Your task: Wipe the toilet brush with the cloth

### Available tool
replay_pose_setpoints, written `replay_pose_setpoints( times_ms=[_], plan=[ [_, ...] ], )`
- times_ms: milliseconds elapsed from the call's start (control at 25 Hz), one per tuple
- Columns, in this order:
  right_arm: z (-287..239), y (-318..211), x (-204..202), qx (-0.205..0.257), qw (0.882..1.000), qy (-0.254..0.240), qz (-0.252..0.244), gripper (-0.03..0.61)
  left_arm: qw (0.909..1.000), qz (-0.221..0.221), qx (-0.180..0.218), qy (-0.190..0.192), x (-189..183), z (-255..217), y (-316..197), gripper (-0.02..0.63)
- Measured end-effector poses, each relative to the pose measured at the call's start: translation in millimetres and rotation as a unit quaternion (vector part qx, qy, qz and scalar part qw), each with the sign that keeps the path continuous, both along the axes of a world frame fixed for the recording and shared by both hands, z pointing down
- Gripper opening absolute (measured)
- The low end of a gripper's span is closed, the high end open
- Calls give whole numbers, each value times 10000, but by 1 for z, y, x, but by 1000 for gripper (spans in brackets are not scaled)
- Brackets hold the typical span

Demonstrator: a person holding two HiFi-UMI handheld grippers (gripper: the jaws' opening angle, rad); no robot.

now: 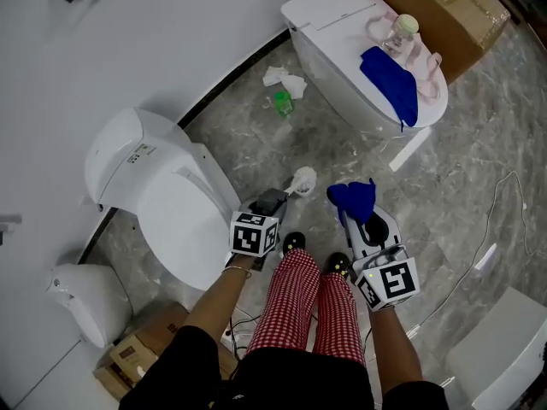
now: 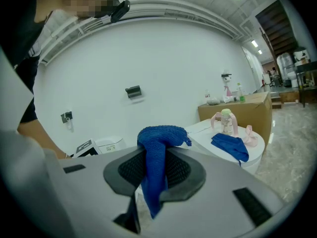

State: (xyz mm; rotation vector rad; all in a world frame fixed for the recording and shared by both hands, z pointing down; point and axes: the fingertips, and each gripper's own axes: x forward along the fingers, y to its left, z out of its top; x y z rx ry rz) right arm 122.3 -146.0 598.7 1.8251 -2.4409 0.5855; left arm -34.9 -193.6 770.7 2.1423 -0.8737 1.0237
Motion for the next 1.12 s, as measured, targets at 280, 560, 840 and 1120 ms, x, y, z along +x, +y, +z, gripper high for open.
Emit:
replay_pose_setpoints(
  times_ms=[280, 560, 840, 1120],
  plan=[
    [-20, -2, 0, 41, 10000, 7, 48, 77, 9996, 82, 125, 230, 8, -31, -1, 176],
    [-37, -4, 1, 147, 9999, 25, 51, 78, 9988, 253, 269, 313, 9, -55, 0, 176],
    [-52, -8, 2, 151, 9998, -12, 104, 77, 9986, 233, 351, 333, 6, -77, -5, 176],
    [-68, -13, -4, 224, 9997, -4, 6, 77, 9977, 112, 505, 446, 6, -99, -8, 176]
  ],
)
